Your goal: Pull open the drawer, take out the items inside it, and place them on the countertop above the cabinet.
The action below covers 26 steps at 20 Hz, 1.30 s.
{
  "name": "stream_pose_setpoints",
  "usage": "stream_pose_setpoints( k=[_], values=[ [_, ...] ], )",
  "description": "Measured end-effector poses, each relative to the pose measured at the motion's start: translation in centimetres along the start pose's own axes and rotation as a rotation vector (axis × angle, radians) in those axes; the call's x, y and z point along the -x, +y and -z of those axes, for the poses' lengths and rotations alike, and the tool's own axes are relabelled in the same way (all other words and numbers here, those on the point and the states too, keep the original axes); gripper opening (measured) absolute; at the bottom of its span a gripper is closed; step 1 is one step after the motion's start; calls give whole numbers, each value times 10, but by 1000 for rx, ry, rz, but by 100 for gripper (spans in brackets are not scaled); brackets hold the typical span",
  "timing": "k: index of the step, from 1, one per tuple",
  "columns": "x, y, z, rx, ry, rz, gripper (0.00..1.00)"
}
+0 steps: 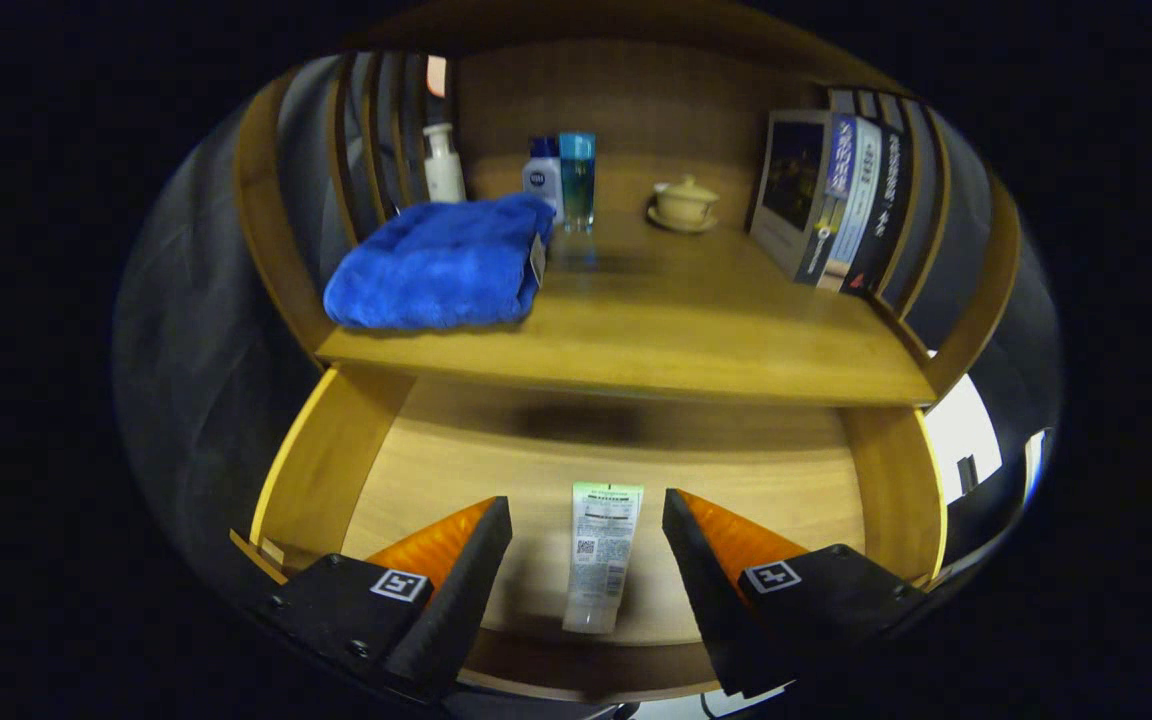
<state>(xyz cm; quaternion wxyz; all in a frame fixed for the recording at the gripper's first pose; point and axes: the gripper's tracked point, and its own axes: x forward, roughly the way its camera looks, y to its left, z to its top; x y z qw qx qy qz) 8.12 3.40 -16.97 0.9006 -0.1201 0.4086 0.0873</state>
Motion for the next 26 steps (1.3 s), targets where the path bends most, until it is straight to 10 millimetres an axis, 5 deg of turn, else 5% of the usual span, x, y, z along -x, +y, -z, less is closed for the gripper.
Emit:
stream_pose_setpoints(
  k=[7,12,17,22,24,26],
  values=[
    [-41,-7,42,28,262,26,99],
    [-50,-1,60,13,362,17,99],
    [-53,-15,66,21,408,47,61],
    [-52,-17,67,7,394,57,52],
    [-43,-20,55,-24,370,34,40],
    [-34,-19,48,-49,344,29,39]
  ],
)
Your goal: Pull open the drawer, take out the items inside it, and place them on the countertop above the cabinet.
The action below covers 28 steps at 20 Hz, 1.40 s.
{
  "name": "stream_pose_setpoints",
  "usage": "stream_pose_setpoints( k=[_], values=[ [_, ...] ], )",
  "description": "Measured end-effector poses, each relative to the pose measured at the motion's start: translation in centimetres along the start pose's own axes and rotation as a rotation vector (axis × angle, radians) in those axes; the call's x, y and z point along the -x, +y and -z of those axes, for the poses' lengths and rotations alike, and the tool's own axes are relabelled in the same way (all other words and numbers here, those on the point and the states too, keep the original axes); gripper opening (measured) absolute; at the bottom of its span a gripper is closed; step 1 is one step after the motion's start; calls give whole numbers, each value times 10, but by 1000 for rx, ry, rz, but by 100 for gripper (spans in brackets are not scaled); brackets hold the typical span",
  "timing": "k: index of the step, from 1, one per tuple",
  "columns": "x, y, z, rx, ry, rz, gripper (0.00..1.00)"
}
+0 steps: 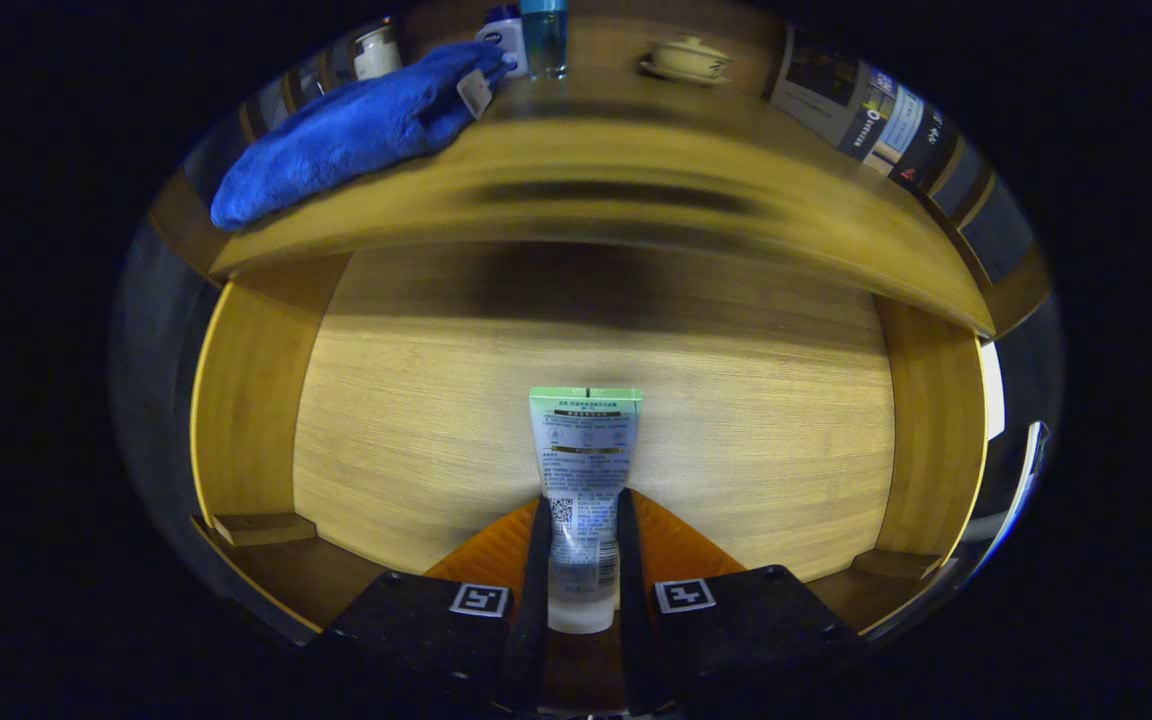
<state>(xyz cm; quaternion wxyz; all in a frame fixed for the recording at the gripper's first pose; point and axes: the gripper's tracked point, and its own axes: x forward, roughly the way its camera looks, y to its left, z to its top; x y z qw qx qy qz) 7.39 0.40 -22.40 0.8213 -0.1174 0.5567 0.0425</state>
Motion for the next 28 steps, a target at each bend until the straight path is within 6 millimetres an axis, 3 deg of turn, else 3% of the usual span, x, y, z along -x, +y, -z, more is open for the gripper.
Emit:
stream_pose_setpoints(
  k=[3,6,13,20,28],
  values=[
    [17,-1,-11,-7,-53,5,39],
    [50,0,-24,-12,-114,11,39],
    [106,5,-68,0,-241,-4,39],
    [113,-3,-129,-40,-316,14,39],
    [87,-3,-220,-81,-411,27,39]
  ],
)
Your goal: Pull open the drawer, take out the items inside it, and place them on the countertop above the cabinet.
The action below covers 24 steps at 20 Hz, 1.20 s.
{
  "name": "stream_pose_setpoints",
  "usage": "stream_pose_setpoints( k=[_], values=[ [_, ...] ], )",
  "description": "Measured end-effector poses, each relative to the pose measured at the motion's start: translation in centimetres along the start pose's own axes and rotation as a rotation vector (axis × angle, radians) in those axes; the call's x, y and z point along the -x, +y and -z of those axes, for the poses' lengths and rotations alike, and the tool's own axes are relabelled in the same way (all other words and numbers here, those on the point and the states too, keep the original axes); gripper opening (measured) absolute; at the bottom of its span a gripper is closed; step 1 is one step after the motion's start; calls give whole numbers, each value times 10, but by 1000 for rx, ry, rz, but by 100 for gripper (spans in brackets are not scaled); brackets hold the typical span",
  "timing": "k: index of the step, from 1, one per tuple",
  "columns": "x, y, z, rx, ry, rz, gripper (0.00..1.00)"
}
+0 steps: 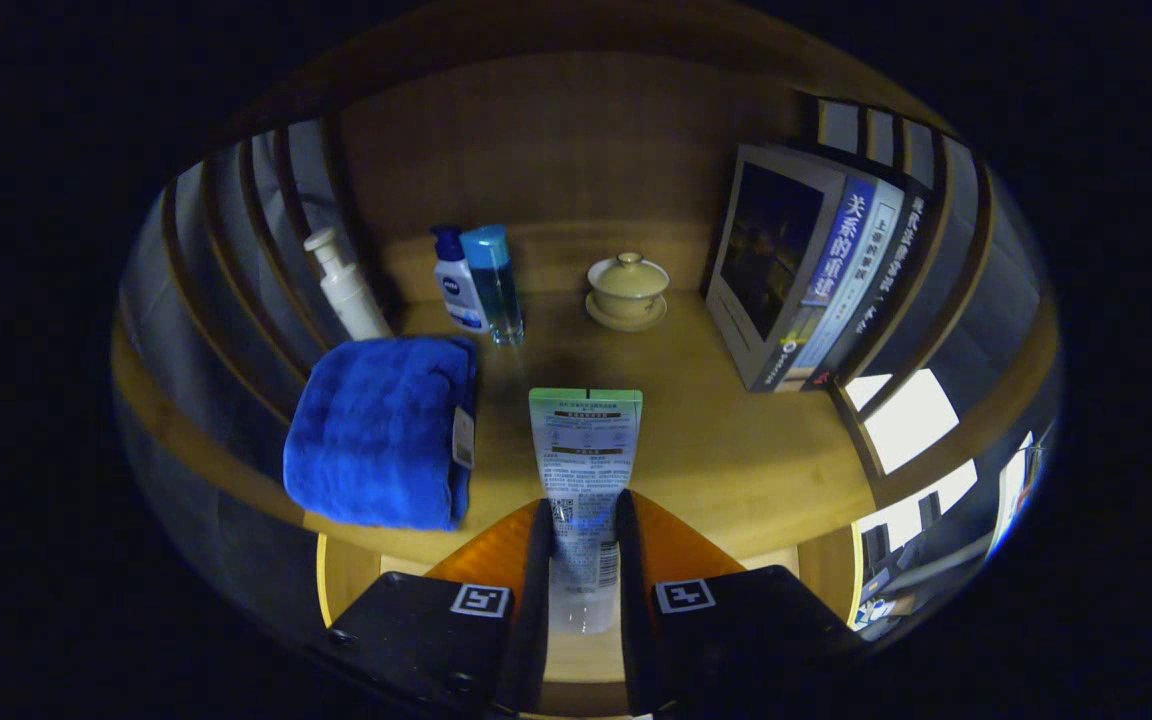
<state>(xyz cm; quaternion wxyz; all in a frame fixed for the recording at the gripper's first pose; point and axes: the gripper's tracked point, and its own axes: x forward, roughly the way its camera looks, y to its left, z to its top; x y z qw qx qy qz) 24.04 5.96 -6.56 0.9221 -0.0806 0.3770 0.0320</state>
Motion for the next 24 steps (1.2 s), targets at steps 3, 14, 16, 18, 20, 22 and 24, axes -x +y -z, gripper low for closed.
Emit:
stream_pose_setpoints(
  k=[3,14,16,18,20,22,24],
  values=[
    [-29,1,-17,6,-32,21,39],
    [-53,11,-19,-27,-91,10,59],
    [-40,6,-24,-17,-140,19,69],
    [-24,3,-20,-8,-191,28,79],
    [-6,6,-15,-20,-251,23,85],
    [17,5,-5,-35,-302,24,93],
    [34,0,1,-60,-357,28,100]
  ],
)
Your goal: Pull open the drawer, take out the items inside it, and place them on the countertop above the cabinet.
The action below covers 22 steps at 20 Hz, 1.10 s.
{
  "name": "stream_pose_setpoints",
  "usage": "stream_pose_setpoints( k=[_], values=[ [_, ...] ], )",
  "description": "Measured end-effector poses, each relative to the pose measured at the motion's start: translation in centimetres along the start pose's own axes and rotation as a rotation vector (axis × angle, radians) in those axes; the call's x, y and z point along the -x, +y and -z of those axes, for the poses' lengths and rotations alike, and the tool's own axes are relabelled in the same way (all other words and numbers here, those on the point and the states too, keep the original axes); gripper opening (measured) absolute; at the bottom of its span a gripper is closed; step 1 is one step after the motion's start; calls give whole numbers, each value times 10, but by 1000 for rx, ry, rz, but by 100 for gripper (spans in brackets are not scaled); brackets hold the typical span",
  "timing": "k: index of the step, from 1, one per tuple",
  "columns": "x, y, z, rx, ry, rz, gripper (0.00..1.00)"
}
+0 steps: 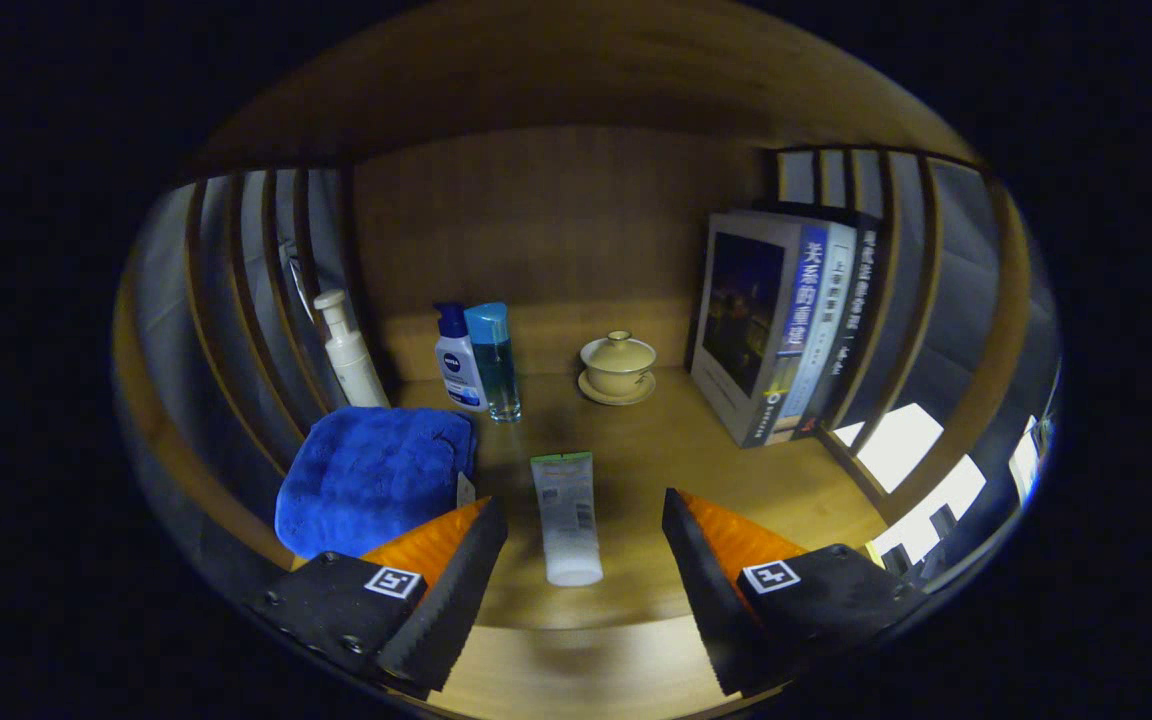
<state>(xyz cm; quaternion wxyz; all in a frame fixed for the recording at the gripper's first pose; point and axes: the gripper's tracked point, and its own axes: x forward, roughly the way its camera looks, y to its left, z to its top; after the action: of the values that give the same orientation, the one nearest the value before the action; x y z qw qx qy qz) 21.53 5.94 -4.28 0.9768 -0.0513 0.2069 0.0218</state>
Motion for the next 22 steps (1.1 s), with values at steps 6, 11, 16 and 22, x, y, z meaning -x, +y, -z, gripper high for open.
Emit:
stream_pose_setpoints(
  k=[6,11,16,22],
  values=[
    [59,-4,14,-28,-132,-15,100],
    [100,1,44,-21,-194,-32,100],
    [134,1,76,-25,-247,-33,100],
    [172,1,109,-35,-310,-34,100]
  ],
)
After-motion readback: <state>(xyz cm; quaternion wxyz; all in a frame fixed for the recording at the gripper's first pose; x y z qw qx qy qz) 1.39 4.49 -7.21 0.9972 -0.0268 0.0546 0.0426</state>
